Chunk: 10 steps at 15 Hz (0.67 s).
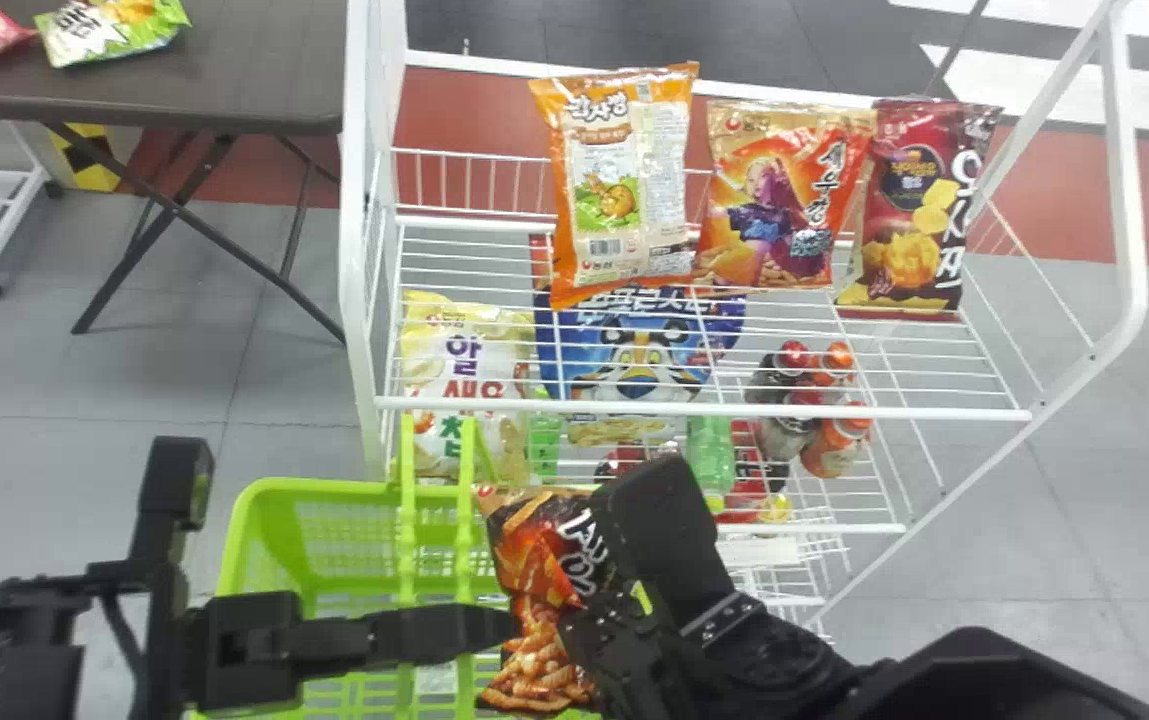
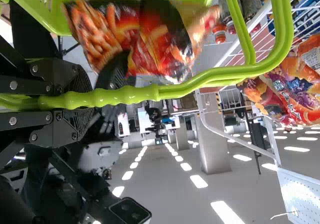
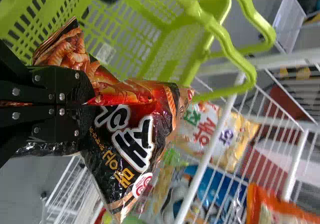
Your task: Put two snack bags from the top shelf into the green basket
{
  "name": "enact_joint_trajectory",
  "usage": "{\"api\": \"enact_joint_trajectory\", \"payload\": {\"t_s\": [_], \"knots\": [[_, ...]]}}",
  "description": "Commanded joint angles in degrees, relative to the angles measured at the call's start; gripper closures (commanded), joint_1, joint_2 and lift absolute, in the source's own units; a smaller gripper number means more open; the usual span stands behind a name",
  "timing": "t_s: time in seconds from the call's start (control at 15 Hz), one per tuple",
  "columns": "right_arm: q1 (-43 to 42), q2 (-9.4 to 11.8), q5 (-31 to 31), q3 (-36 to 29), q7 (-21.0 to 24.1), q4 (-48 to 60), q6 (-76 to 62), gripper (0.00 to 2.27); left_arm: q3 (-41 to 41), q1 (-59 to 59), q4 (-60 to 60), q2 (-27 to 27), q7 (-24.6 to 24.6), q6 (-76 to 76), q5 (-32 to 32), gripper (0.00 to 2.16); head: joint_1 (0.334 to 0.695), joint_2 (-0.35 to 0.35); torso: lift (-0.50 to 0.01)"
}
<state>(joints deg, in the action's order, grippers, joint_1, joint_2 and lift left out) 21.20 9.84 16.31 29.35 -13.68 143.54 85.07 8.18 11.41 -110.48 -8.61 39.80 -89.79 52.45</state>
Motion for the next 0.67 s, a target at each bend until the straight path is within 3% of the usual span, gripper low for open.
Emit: {"api": "enact_joint_trajectory", "payload": {"t_s": [0.0, 0.13, 0.4, 0.6], "knots": [[-1.43, -0.26, -3.48, 0.89, -0.56, -6.16, -5.65, 1.76, 0.00, 0.10, -0.09, 0.00, 0.02, -0.24, 0.02, 2.15, 0.695, -0.091, -0.001], [-1.43, -0.35, -4.71, 0.80, -0.56, -8.89, -9.70, 0.03, 0.09, 0.10, -0.09, 0.00, 0.02, -0.24, 0.02, 2.15, 0.695, -0.026, -0.001], [-0.11, -0.35, -5.15, -3.60, -1.00, -8.80, -18.66, 0.07, 0.35, 0.10, 0.17, 0.00, 0.28, -0.24, 0.02, 2.15, 0.695, 0.003, -0.001], [1.30, -1.05, -10.51, -12.91, -0.82, -8.80, -30.61, 0.08, 0.44, 0.10, 0.44, 0.00, 0.46, -0.24, 0.02, 2.15, 0.695, -0.012, -0.001]]}}
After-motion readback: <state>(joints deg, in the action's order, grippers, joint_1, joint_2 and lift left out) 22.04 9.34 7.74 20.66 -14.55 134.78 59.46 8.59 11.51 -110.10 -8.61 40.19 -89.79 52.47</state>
